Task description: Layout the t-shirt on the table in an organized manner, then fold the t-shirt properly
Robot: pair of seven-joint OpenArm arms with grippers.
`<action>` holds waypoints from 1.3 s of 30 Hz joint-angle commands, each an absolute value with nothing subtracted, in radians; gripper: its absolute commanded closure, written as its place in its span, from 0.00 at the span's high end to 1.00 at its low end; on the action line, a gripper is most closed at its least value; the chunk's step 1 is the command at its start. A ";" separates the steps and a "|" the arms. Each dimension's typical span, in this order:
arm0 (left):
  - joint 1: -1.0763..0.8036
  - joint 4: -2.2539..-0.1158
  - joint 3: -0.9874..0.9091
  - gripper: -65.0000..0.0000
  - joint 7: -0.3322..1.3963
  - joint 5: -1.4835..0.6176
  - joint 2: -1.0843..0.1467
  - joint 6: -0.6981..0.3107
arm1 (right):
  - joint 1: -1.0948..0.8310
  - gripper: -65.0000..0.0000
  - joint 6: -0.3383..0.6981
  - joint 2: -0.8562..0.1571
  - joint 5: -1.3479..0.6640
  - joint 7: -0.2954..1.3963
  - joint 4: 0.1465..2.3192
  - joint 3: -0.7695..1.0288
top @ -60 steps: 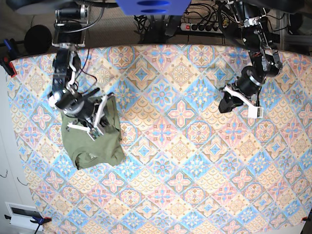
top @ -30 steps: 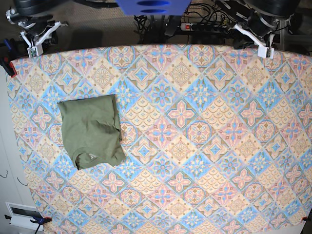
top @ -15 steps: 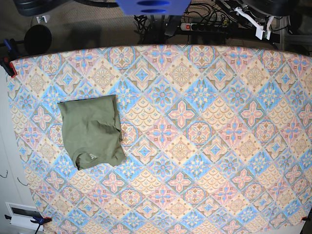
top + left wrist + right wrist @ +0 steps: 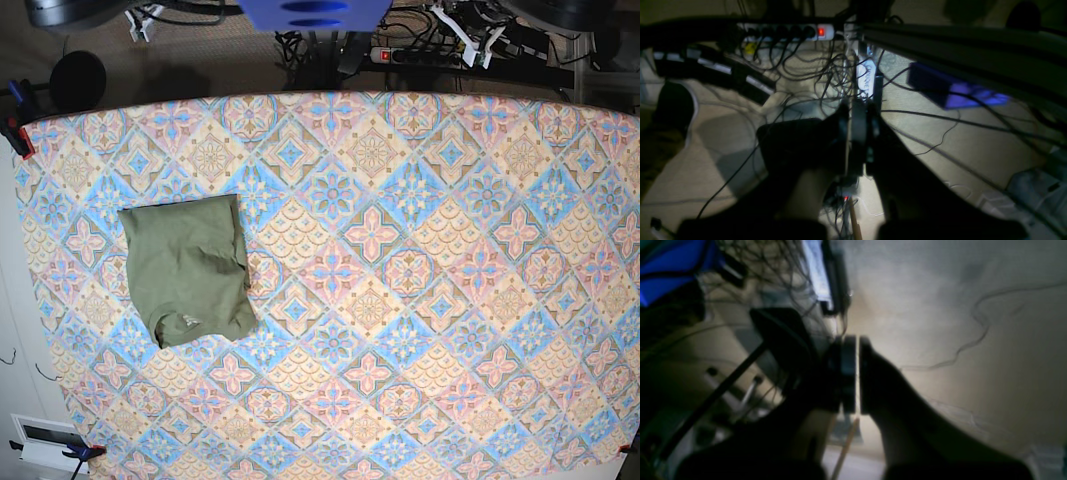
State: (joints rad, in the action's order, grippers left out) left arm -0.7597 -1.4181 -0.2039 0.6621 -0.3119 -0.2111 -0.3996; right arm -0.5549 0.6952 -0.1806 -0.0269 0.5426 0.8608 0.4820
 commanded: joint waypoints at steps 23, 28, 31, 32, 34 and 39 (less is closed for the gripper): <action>-0.375 -0.674 0.116 0.00 0.266 -0.213 -0.191 -0.404 | -0.298 0.03 0.698 -0.189 0.105 0.140 0.321 0.486; -0.278 -0.446 0.237 0.00 0.096 -0.219 -0.166 -0.404 | -0.298 0.03 0.698 -0.122 0.105 0.097 0.317 0.461; -0.257 -0.401 0.249 0.00 0.067 -0.219 -0.148 -0.404 | -0.286 0.03 0.698 -0.120 0.104 0.097 0.317 0.453; -0.257 -0.401 0.249 0.00 0.054 -0.219 -0.148 -0.404 | -0.283 0.03 0.698 -0.117 0.104 0.097 0.317 0.453; -0.257 -0.401 0.249 0.00 0.031 -0.219 -0.147 -0.404 | -0.278 0.03 0.688 -0.096 0.104 0.097 0.317 0.452; -0.246 -0.401 0.248 0.00 0.022 -0.219 -0.147 -0.383 | -0.248 0.03 0.607 -0.087 0.105 0.104 0.303 0.452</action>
State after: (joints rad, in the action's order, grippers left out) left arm -0.2359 -0.3992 0.2474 0.0223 -0.2169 -0.1444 -0.3763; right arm -0.2440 0.5983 -0.0830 0.1047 0.1043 0.3023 0.4515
